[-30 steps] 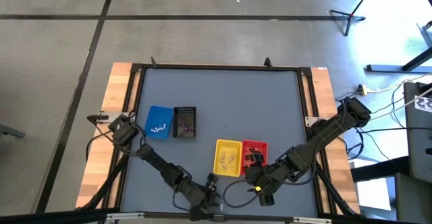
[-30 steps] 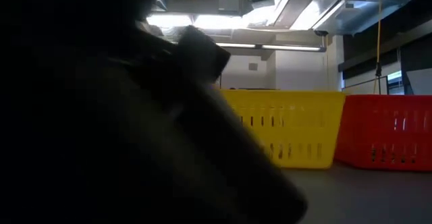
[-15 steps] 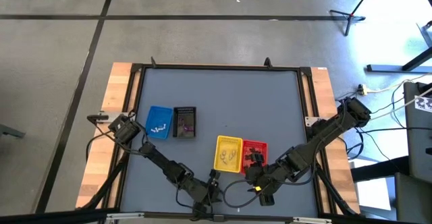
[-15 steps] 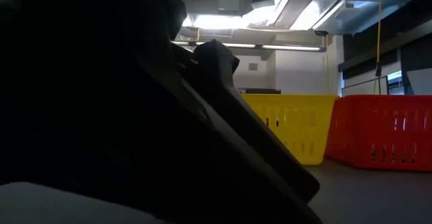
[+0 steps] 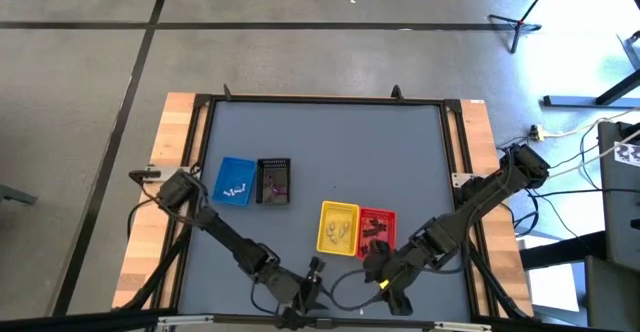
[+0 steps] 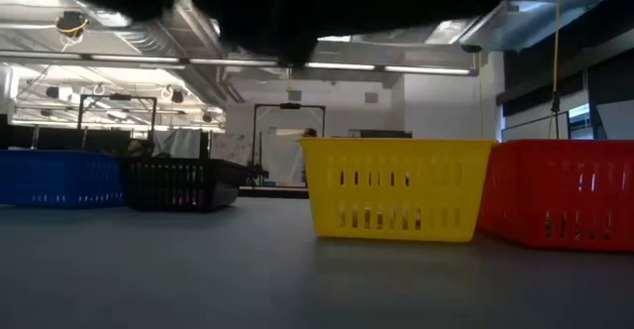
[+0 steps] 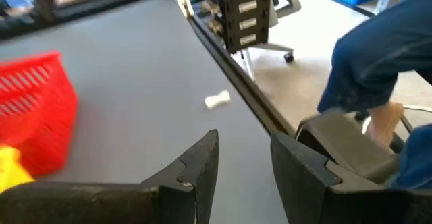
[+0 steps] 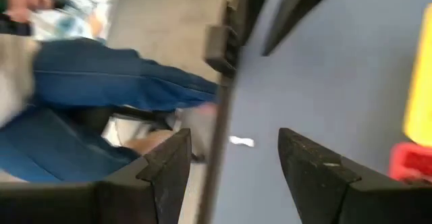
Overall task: Sort Halloween decoration
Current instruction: Put the bone toy into the blue bin
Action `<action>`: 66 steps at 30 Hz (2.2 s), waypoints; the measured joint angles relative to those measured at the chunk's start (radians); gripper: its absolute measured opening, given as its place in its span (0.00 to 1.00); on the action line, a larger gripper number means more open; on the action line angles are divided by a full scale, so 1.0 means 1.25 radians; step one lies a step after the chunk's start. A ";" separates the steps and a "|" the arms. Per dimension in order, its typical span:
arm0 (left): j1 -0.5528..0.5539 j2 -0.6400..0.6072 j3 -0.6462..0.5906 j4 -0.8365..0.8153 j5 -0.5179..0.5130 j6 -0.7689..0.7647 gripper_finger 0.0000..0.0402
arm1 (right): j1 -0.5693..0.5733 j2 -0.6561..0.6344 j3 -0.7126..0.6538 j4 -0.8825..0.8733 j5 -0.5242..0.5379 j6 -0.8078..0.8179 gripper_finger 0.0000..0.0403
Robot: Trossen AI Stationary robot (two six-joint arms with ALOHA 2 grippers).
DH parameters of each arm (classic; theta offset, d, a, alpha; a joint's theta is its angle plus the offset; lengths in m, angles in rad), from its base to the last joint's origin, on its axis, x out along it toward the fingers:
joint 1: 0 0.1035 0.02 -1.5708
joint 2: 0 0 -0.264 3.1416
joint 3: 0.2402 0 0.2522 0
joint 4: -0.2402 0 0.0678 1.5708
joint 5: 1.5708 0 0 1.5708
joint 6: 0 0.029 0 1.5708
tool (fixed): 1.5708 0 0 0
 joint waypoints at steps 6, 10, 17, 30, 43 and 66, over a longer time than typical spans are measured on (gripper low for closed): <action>-0.005 -0.103 0.001 -0.096 -0.034 0.005 0.32 | 0.038 0.000 0.000 0.086 0.008 -0.028 0.55; -0.009 -0.154 0.001 -0.118 -0.033 -0.011 0.32 | 0.077 0.000 0.000 0.104 0.051 -0.106 0.55; -0.018 -0.188 0.001 -0.097 -0.025 -0.037 0.32 | 0.133 0.033 0.000 0.160 0.125 -0.198 0.55; -0.018 -0.188 0.001 -0.085 -0.053 -0.038 0.32 | 0.144 0.163 0.000 0.212 0.104 -0.287 0.55; -0.017 -0.188 0.001 -0.086 -0.071 -0.074 0.32 | 0.126 0.272 0.000 0.203 0.105 -0.379 0.55; -0.017 -0.188 0.001 -0.087 -0.074 -0.080 0.32 | 0.077 0.336 0.001 0.169 0.066 -0.409 0.55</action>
